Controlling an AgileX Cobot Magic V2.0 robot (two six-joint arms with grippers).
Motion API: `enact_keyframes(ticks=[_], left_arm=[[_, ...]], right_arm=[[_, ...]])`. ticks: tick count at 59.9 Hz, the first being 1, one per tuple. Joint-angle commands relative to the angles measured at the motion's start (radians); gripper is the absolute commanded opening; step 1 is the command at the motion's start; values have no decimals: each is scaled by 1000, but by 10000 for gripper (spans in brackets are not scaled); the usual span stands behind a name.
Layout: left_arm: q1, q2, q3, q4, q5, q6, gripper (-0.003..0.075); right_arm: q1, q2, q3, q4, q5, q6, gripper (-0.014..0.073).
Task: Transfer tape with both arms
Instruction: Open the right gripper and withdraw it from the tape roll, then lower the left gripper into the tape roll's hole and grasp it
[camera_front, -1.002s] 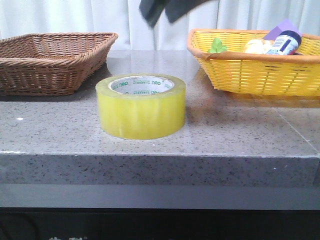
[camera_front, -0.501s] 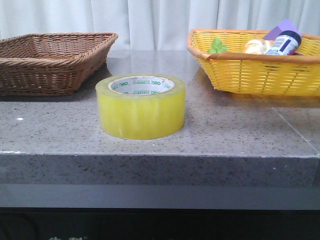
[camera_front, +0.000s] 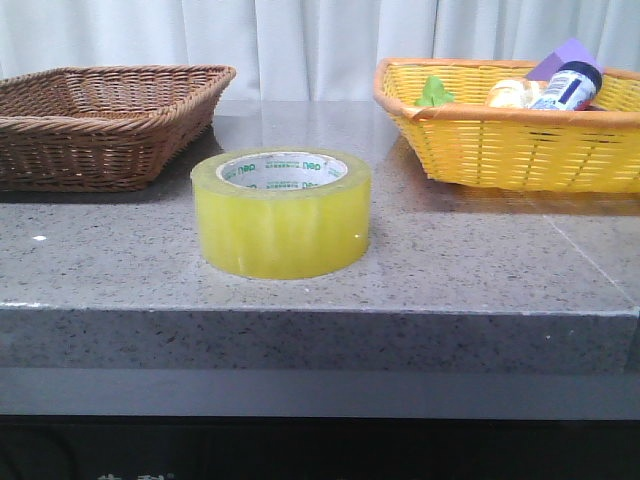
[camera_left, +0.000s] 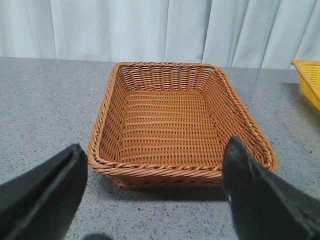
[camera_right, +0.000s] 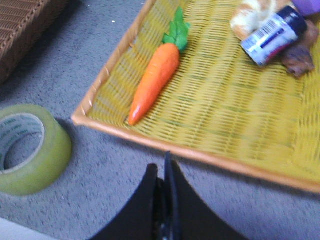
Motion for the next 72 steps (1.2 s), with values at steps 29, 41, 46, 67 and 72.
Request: enact_keyframes(ticks=[29, 41, 46, 67, 72], left_arm=[[3, 8, -32, -4, -81, -3, 542], [3, 8, -32, -17, -96, -5, 542], [-2, 15, -41, -21, -53, 5, 542], [-167, 332, -246, -19, 228, 70, 542], [-241, 418, -285, -19, 228, 70, 542]], right_arm=[[-14, -640, 463, -8, -202, 0, -88], [-14, -716, 486, -8, -245, 0, -88], [-14, -716, 488, -8, -245, 0, -88], [-14, -716, 487, -8, -246, 0, -88], [-14, -716, 487, -8, -246, 0, -88]])
